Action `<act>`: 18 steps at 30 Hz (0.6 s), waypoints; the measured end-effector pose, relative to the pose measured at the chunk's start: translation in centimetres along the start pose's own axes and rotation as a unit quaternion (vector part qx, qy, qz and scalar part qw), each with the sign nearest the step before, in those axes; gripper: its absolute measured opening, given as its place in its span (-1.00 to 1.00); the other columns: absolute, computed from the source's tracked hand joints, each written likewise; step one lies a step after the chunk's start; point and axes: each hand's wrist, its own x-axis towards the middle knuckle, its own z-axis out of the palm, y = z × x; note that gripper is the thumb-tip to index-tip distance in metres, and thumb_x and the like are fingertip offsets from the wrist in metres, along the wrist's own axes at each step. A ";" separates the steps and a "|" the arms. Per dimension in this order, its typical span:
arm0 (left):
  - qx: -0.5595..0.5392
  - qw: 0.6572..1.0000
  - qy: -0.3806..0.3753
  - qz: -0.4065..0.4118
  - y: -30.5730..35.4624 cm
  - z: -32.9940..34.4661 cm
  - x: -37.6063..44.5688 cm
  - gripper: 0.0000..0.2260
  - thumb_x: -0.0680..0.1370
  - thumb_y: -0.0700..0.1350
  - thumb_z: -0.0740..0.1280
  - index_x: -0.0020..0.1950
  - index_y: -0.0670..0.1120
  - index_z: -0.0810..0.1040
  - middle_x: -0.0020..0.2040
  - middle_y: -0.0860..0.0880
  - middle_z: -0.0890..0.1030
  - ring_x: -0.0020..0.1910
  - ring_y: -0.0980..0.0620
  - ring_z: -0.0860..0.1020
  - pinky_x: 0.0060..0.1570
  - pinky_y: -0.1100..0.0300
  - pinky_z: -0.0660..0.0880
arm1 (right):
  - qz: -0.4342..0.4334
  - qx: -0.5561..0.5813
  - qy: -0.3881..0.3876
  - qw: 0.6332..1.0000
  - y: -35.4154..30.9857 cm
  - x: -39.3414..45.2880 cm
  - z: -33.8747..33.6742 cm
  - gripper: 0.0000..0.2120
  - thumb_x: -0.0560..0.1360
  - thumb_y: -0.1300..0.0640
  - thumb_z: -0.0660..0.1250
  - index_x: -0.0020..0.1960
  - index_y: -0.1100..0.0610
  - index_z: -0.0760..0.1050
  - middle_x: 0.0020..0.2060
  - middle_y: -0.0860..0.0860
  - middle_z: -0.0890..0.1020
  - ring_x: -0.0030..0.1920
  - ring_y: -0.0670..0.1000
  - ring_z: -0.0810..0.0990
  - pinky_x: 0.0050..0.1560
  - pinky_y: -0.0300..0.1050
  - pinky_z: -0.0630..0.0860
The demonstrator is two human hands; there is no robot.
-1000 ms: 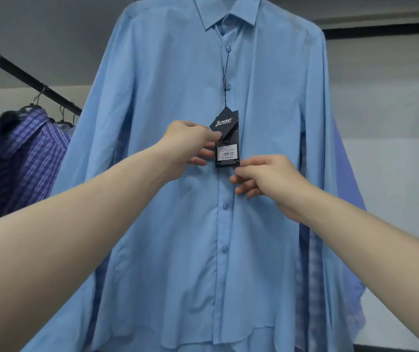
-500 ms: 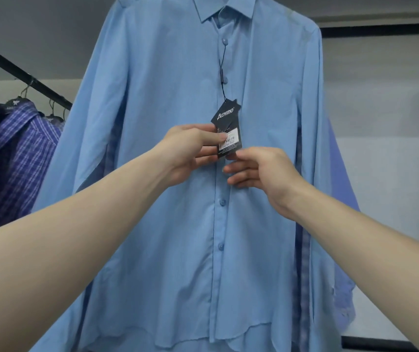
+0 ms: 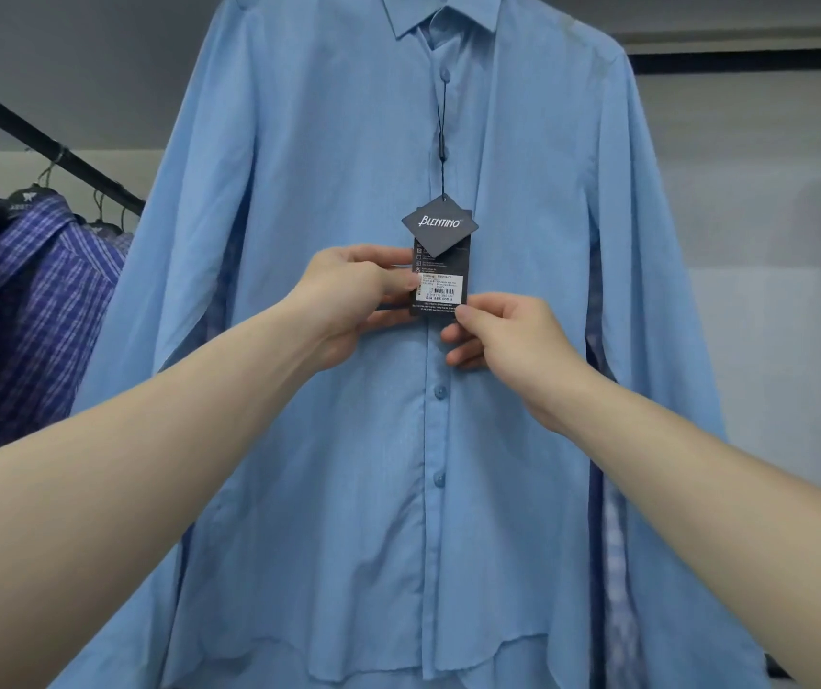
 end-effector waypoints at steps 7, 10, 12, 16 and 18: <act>0.017 1.000 0.009 0.000 -0.2 0.3 -0.3 -0.78 0.52 -0.38 0.38 0.15 -0.23 0.62 0.00 -0.16 0.73 -0.06 -0.08 0.72 -0.12 0.14 0.66 | 0.002 -0.014 -0.013 1.000 -0.1 0.0 -0.3 -0.80 0.62 0.19 0.18 -0.04 0.06 0.58 -0.25 0.03 0.65 -0.34 0.01 0.58 -0.23 -0.12 0.52; 0.017 1.000 0.019 0.001 -0.3 0.3 -0.3 -0.76 0.51 -0.39 0.38 0.17 -0.27 0.60 0.02 -0.20 0.72 -0.02 -0.12 0.71 -0.08 0.12 0.66 | 0.010 -0.018 -0.018 1.000 -0.1 -0.1 -0.5 -0.80 0.62 0.19 0.18 -0.03 0.05 0.57 -0.26 0.02 0.65 -0.37 -0.01 0.59 -0.34 -0.15 0.45; 0.011 1.000 0.023 0.005 -0.5 0.4 -0.4 -0.77 0.50 -0.41 0.38 0.15 -0.30 0.60 0.00 -0.21 0.72 -0.04 -0.12 0.72 -0.07 0.13 0.66 | 0.016 -0.019 -0.020 0.999 0.0 -0.2 -0.5 -0.80 0.62 0.18 0.18 -0.05 0.04 0.56 -0.27 0.01 0.65 -0.38 -0.02 0.59 -0.37 -0.15 0.42; 0.019 0.999 0.036 0.012 -1.0 0.7 -0.7 -0.85 0.49 -0.41 0.40 0.03 -0.26 0.61 -0.06 -0.17 0.72 -0.11 -0.05 0.72 -0.08 0.15 0.66 | 0.024 -0.022 -0.021 0.999 0.4 -0.5 -0.3 -0.81 0.62 0.15 0.17 -0.09 0.04 0.53 -0.28 -0.01 0.65 -0.37 -0.02 0.60 -0.39 -0.17 0.37; 0.025 0.999 0.043 0.009 -1.4 0.7 -0.9 -0.86 0.49 -0.41 0.41 0.01 -0.24 0.62 -0.06 -0.16 0.72 -0.15 -0.02 0.71 -0.08 0.16 0.66 | 0.026 -0.022 -0.023 0.999 0.5 -0.7 -0.2 -0.82 0.62 0.14 0.17 -0.09 0.05 0.52 -0.28 -0.01 0.65 -0.39 -0.02 0.59 -0.41 -0.17 0.36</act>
